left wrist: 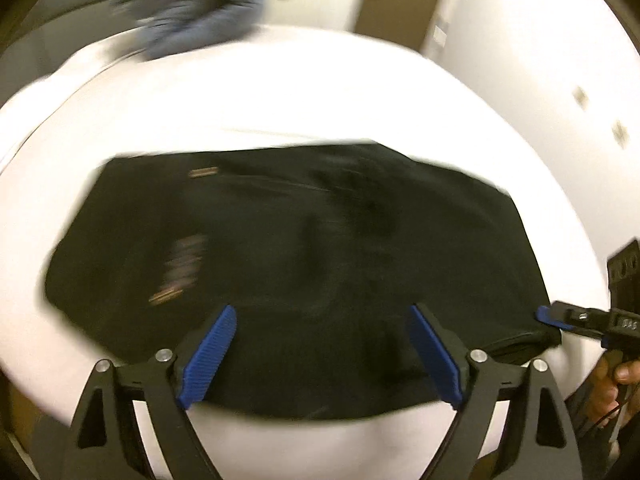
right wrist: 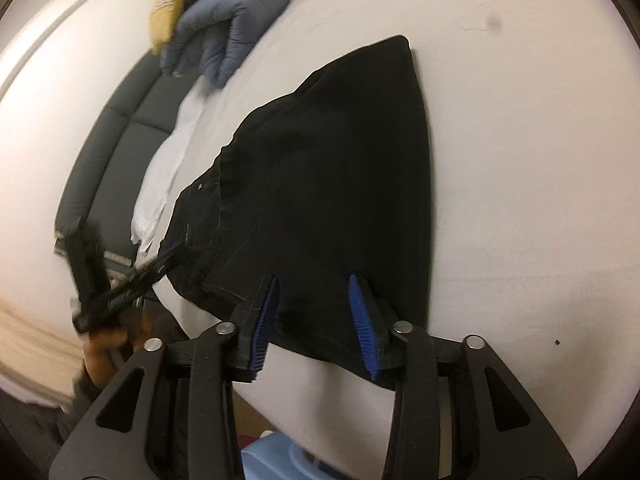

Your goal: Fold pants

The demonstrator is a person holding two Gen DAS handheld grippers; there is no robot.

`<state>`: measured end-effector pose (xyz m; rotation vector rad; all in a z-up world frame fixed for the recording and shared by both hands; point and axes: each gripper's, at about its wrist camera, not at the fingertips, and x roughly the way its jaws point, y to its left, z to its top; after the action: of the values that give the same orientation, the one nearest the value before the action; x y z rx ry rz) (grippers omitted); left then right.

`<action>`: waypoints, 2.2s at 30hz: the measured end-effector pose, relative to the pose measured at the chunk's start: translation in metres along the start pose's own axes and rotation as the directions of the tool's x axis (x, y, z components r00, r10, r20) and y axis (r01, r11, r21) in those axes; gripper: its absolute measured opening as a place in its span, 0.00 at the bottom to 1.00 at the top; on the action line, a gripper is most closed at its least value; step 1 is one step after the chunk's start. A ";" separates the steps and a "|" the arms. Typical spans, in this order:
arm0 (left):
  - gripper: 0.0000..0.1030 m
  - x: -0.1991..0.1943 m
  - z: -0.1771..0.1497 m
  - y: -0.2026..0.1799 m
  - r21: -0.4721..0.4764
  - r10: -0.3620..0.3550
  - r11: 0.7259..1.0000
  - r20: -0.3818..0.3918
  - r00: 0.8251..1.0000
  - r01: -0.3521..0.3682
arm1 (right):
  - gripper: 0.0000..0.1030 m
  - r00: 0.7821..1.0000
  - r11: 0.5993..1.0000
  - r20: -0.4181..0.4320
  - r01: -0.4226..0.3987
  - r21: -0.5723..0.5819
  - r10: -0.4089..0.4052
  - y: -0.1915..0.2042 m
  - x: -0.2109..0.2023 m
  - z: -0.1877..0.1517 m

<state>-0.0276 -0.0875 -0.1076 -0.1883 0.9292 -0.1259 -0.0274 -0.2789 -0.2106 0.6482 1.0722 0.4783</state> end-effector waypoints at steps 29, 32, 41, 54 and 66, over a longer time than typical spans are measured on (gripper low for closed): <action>0.71 0.019 0.007 0.212 -0.644 -0.163 0.744 0.085 0.983 0.179 | 0.67 0.944 0.985 -0.286 -0.172 0.009 0.168 0.132 0.204 0.108; 0.43 0.025 0.008 0.218 -0.665 -0.158 0.728 0.073 0.985 0.166 | 0.65 0.937 0.996 -0.339 -0.081 0.032 0.087 0.124 0.227 0.107; 0.21 0.010 0.023 0.199 -0.615 -0.141 0.766 0.128 0.982 0.190 | 0.65 0.952 1.000 -0.307 -0.014 -0.013 0.009 0.134 0.239 0.100; 0.17 -0.036 0.075 0.046 -0.187 -0.096 0.973 0.216 0.972 0.137 | 0.67 0.975 0.982 -0.138 -0.158 0.107 0.172 0.110 0.164 0.122; 0.16 0.038 0.026 -0.139 0.272 -0.128 0.954 -0.003 0.992 0.124 | 0.69 0.961 0.961 -0.091 -0.250 0.118 0.261 0.035 0.057 0.125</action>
<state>0.0126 -0.2280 -0.0922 0.0071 0.8752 -0.3677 0.1085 -0.2481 -0.1822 0.8691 1.1248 0.6895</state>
